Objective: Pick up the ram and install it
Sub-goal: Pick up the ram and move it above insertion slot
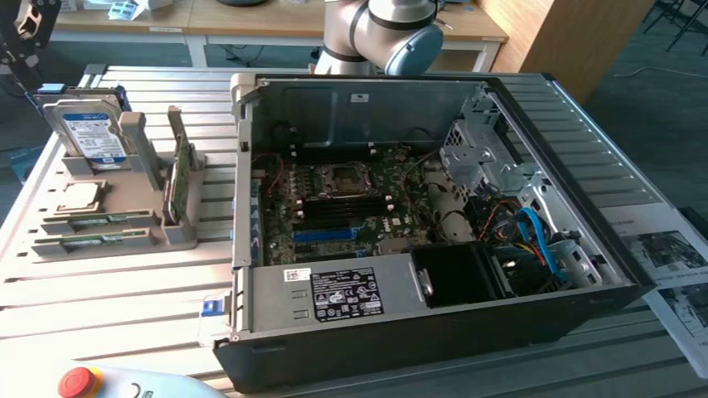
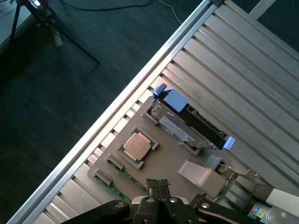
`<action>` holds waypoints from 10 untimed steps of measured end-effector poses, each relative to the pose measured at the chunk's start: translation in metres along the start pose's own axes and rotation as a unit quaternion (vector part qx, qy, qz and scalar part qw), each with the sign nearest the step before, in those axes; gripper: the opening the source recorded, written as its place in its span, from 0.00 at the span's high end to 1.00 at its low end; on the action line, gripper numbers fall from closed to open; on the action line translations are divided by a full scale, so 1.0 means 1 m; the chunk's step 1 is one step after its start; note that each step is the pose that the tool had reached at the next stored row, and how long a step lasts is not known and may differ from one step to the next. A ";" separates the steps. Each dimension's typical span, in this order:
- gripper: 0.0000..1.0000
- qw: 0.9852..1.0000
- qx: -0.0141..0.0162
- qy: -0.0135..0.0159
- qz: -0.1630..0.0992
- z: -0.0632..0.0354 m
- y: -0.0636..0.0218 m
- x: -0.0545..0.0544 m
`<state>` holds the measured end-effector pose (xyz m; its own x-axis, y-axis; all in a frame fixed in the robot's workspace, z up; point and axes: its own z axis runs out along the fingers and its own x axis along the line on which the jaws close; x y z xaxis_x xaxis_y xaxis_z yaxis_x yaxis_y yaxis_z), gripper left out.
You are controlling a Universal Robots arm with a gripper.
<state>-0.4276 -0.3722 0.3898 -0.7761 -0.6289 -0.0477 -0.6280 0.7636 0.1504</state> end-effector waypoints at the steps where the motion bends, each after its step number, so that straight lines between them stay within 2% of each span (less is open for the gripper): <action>1: 0.90 1.000 -0.001 0.001 -0.008 0.0000 0.0000 0.000; 4: 0.90 0.999 -0.003 0.004 -0.032 0.0000 0.0000 0.000; 8: 0.90 0.998 -0.005 0.008 -0.063 0.0000 0.0000 0.000; 10: 0.90 0.997 -0.007 0.008 -0.070 -0.0001 -0.0001 0.000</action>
<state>-0.4276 -0.3723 0.3898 -0.6792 -0.7319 -0.0544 -0.7297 0.6654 0.1576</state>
